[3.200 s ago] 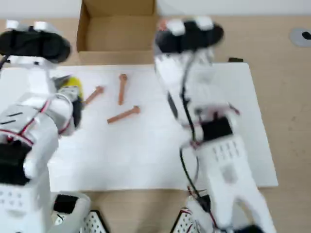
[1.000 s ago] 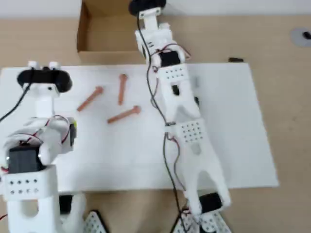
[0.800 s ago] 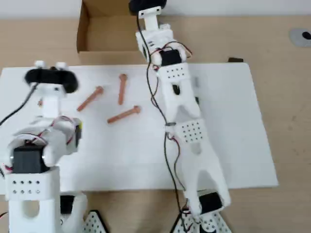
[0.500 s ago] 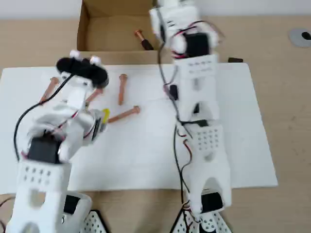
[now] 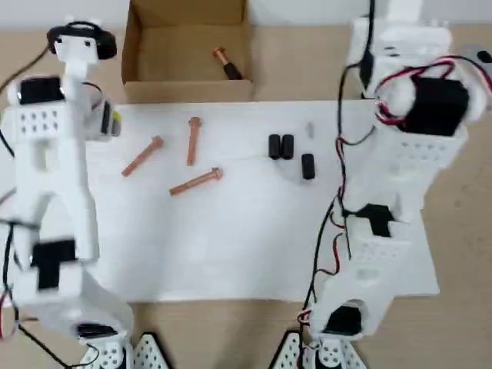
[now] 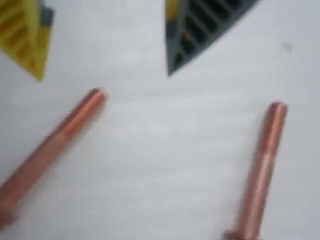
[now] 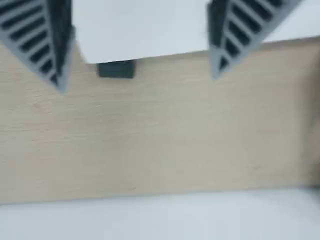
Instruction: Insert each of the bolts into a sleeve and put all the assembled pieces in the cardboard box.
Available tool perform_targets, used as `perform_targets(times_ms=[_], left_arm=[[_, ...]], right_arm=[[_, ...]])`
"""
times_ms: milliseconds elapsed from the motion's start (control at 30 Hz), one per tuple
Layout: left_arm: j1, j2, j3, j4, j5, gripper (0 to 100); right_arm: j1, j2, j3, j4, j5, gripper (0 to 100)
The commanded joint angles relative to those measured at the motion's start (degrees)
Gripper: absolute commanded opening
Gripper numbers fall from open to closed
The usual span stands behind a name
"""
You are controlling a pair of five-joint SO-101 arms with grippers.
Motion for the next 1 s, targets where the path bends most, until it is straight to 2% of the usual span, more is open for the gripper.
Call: perform_targets(times_ms=[0,100,267,433,600,967], left_arm=[[-3.3,9.8,-19.7,9.4,-4.0,18],[-6.4,16.7,-28.5,12.7,-8.4,18],[-10.5,23.3,-33.8,12.7,-14.2,18],[-11.6,27.5,-34.5,12.6,-17.1,18],[-11.7,31.0,-34.5,8.4,-18.2,18],[-11.5,35.0,-34.0,5.3,-27.3,18]], right_arm=[[3.6,-3.8,-2.2,0.8,0.6,22.4],[5.6,-4.4,-2.2,0.8,0.6,22.4],[7.7,-5.3,-2.2,0.9,2.6,22.4],[7.3,-6.6,-2.2,0.9,3.1,22.4],[7.3,-6.6,-2.2,0.9,3.1,22.4],[7.3,-6.6,-2.2,0.9,3.1,22.4]])
